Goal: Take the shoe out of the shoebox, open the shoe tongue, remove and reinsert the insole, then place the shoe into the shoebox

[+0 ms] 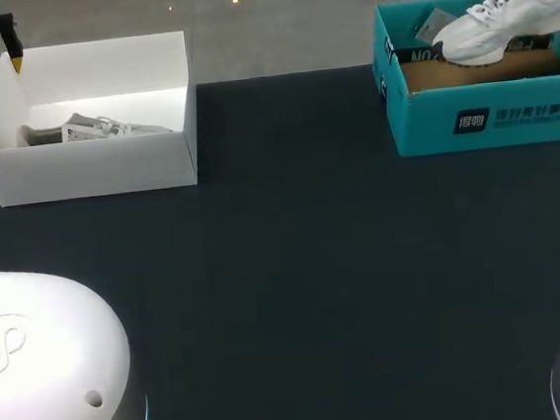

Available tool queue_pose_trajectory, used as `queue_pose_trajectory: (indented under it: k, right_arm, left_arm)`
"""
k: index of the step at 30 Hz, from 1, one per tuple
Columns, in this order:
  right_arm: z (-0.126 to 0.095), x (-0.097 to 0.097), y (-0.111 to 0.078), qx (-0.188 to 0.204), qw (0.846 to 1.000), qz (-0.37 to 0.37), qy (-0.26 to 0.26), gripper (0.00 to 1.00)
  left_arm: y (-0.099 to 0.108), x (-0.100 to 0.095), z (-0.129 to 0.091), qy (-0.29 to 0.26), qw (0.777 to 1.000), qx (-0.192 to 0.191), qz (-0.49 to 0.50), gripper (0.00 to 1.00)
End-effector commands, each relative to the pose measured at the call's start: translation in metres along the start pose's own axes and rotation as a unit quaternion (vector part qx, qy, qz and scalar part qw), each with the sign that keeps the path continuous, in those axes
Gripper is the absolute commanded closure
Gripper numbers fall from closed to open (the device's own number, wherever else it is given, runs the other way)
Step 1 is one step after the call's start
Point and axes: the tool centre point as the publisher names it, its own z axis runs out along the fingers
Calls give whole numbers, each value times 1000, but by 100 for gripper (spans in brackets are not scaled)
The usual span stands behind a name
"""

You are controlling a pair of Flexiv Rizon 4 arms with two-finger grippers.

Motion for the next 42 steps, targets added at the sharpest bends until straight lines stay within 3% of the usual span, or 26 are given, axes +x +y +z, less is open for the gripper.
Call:
queue_pose_trajectory:
  k: [1,10,15,42]
  right_arm:
    - [-38,-2,-1,15,1000,-6,1,100]
    - [-83,0,-7,-1,1000,-22,2,100]
    - [-95,3,-10,-10,1000,-27,0,100]
    - [-97,7,-13,-17,999,-29,8,100]
  left_arm:
    - [0,0,0,0,1000,-1,0,0]
    - [0,0,0,0,1000,-1,0,0]
    - [0,0,0,0,1000,-1,0,0]
    - [0,0,0,0,1000,-1,0,0]
